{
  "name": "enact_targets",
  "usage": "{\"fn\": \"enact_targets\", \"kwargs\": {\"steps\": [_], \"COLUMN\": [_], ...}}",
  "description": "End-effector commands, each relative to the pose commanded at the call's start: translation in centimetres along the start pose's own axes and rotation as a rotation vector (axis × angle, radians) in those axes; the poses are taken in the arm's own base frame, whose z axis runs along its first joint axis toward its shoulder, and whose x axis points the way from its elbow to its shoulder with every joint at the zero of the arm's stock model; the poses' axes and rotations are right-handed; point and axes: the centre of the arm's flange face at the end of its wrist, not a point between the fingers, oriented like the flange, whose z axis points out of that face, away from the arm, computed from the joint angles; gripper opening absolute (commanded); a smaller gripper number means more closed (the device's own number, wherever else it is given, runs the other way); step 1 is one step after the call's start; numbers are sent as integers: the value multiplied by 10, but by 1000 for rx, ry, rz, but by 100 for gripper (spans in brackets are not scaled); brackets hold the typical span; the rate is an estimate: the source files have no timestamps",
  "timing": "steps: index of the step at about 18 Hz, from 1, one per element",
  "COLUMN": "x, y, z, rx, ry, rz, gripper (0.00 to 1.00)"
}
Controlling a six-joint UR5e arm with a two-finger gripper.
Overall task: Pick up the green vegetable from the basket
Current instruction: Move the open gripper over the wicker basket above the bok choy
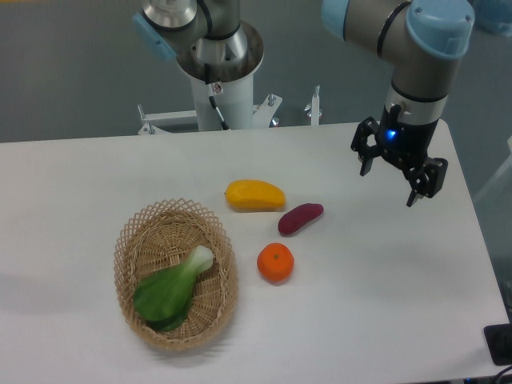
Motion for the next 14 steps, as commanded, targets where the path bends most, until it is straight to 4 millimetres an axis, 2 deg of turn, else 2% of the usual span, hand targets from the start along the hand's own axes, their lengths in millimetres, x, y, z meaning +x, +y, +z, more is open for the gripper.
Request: {"fn": "enact_targets", "kwargs": {"steps": [3,5,8,10,13,14], "x": [18,34,63,90,118,127], "y": [-31,-61,-96,-122,-144,-157], "z": [14,27,55,77,106,114], "rx": [5,5,8,7,11,19], "ry": [24,39,71,98,99,89], "rz": [-97,-156,-217,-231,-246,-234], "gripper": [100,100,100,100,100,100]}}
